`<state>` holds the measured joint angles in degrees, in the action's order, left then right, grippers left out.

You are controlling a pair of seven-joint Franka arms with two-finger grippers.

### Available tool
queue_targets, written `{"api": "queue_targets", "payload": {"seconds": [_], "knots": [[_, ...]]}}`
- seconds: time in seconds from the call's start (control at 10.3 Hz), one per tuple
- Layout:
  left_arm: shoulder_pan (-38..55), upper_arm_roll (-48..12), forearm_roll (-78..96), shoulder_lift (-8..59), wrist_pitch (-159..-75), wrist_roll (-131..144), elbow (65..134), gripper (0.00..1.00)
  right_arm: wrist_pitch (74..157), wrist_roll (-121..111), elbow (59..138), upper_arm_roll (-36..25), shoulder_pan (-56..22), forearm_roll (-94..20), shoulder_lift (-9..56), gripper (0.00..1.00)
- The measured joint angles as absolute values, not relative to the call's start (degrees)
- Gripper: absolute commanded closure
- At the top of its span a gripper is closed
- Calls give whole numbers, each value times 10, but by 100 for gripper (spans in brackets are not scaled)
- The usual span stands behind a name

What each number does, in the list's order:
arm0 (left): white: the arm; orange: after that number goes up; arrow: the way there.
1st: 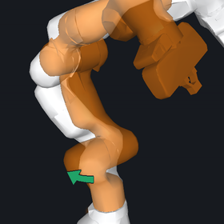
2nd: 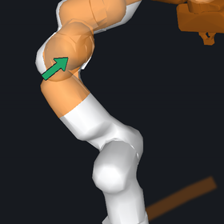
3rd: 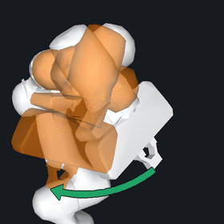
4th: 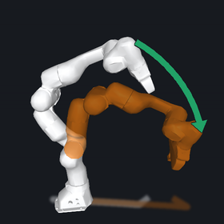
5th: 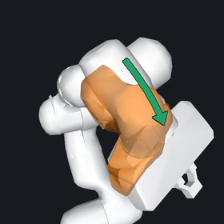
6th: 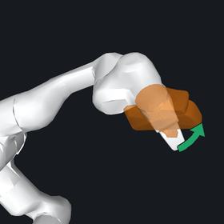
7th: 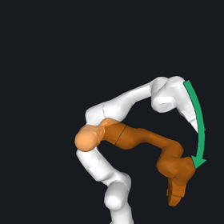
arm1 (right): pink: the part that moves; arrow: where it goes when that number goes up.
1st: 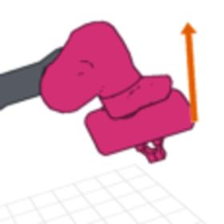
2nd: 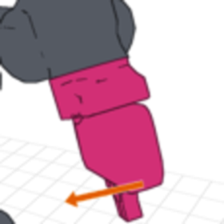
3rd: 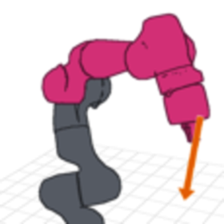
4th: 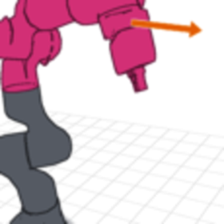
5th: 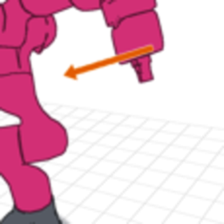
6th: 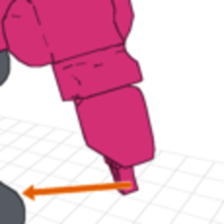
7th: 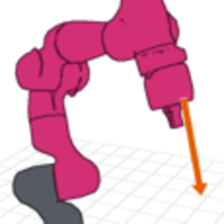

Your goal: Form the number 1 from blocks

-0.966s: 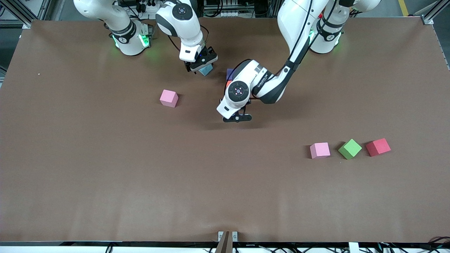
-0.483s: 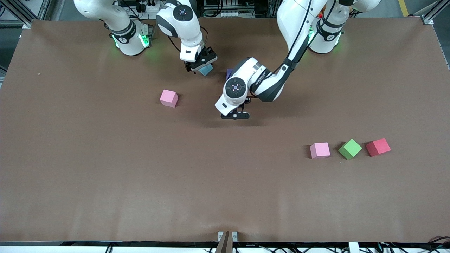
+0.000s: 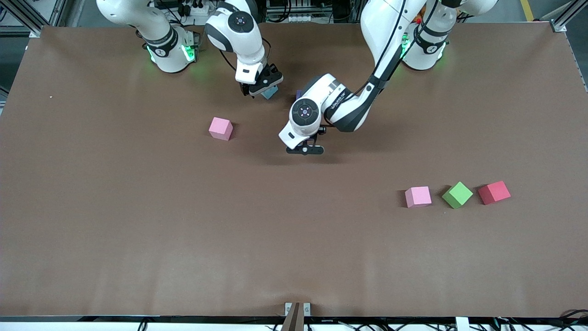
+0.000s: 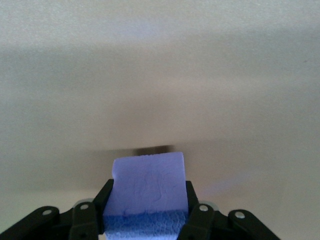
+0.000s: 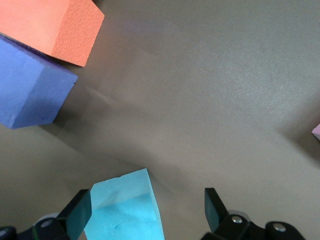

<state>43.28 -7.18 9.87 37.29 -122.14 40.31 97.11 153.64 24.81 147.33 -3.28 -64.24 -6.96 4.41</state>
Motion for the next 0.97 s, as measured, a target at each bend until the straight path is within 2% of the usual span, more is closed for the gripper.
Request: {"api": "queue_targets", "payload": {"seconds": [0.29, 0.39, 0.48, 0.58, 0.97], "knots": [[440, -75, 99, 373, -1227, 403, 973, 98, 1537, 243, 1473, -26, -643, -70, 44, 0], [444, -75, 99, 373, -1229, 403, 975, 93, 1537, 242, 1473, -25, -645, -70, 44, 0], [446, -75, 99, 374, -1231, 403, 977, 62, 1537, 242, 1473, -23, -648, -70, 44, 0], [447, -75, 99, 374, -1232, 403, 978, 1, 1537, 242, 1473, -20, -649, -70, 44, 0], [445, -69, 99, 373, -1234, 403, 975, 0, 1537, 243, 1475, -6, -650, -70, 44, 0]]}}
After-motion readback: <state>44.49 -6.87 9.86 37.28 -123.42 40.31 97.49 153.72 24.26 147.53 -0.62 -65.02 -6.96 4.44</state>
